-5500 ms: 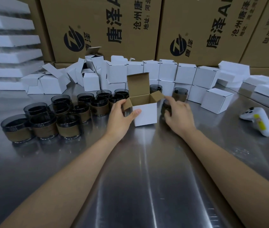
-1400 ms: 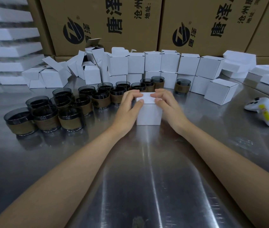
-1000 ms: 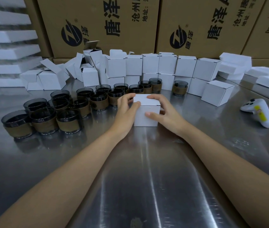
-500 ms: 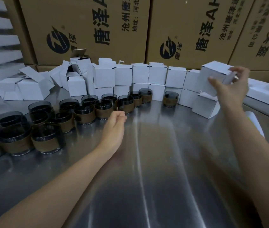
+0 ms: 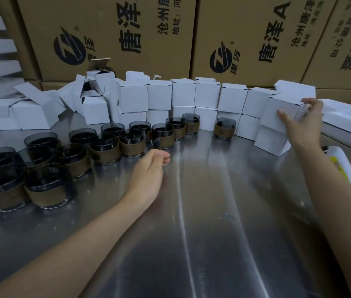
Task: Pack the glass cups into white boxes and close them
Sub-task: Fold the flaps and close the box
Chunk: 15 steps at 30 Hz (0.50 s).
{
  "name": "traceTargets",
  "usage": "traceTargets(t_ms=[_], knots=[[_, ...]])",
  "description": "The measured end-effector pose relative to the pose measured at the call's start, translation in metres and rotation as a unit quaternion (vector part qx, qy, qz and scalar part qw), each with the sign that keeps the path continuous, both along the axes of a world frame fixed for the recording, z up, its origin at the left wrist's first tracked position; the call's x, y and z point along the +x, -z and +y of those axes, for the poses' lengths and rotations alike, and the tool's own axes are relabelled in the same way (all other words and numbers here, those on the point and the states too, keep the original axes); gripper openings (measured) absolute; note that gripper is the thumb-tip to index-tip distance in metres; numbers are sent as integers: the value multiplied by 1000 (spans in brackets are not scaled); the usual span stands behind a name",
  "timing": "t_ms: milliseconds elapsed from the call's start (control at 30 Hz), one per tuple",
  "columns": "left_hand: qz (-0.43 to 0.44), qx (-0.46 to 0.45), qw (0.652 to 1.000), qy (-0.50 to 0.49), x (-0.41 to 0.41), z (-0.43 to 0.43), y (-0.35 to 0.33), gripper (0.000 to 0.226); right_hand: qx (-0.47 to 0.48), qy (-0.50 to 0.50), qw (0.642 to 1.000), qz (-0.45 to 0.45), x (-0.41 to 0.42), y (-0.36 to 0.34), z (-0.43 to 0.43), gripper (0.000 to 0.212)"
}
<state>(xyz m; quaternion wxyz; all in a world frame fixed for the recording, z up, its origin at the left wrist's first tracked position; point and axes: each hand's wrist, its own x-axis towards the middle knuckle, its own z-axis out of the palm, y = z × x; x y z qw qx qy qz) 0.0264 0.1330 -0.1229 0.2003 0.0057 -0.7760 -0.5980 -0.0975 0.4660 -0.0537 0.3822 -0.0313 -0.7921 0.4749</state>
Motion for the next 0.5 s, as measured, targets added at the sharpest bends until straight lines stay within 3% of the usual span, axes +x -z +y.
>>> traceTargets(t_ms=[167, 267, 367, 500], knots=[[0, -6, 1000, -17, 1, -2, 0, 33, 88, 92, 984, 124, 19, -8, -32, 52], [-8, 5, 999, -30, 2, -3, -2, 32, 48, 27, 983, 174, 35, -18, -74, 32], [-10, 35, 998, -43, 5, -3, -6, 31, -13, -104, 989, 105, 61, -12, -136, 10], [-1, 86, 994, -72, 11, -2, -14, 30, -46, -254, 966, 8, 98, 19, -213, 34]])
